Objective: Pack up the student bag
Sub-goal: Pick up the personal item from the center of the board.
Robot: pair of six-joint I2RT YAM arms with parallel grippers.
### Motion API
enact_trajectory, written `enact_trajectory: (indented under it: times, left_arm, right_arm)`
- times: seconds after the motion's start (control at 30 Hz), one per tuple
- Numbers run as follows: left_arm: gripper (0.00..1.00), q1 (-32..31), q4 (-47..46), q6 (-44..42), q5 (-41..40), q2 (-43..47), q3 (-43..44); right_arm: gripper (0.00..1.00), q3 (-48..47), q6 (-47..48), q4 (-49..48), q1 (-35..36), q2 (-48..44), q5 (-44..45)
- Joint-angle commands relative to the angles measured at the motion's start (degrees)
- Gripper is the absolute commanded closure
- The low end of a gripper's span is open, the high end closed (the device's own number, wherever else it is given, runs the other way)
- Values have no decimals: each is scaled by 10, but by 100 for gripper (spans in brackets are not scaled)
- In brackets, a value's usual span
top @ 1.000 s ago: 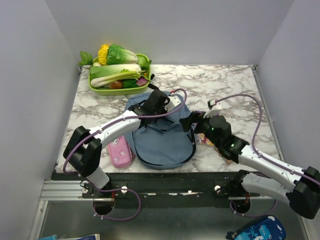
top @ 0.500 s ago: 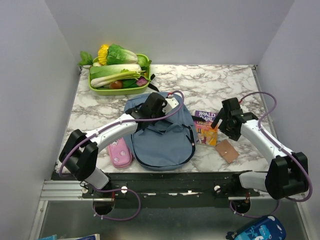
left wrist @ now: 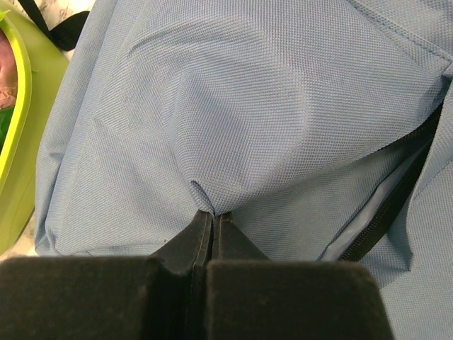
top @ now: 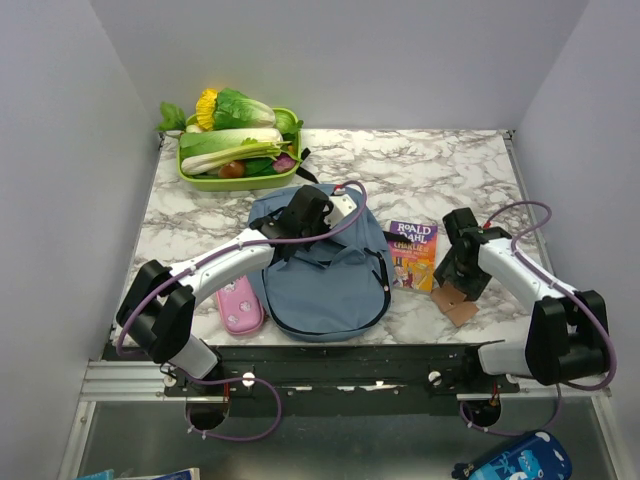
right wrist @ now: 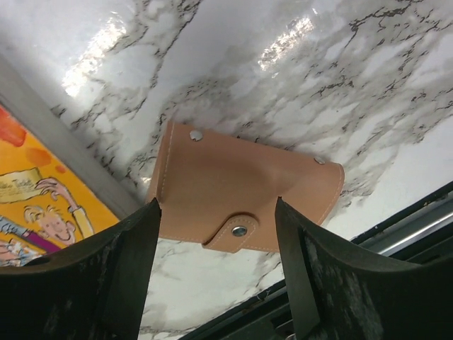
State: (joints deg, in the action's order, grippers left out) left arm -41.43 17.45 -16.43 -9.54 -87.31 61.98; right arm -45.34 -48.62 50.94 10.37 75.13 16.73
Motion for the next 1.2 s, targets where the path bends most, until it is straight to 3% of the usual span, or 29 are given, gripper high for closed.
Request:
enact_trajectory:
  times: [0.0,1.0,1.1,1.17]
  left_arm:
    - [100,1,-13,6,15,28,-9]
    - [100,1,-20,16,32,30,-28]
    - [100,2,-21,17,33,31,-30]
    - [100,1,-22,17,32,33,-32]
  right_arm:
    - [27,-11,-12,4,-6,33,22]
    - [35,-22,-9,-63,-5,119,-9]
    - [44,-24,-6,-65,-6,123,-12]
    - [58,-19,-5,-70,-5,118,-15]
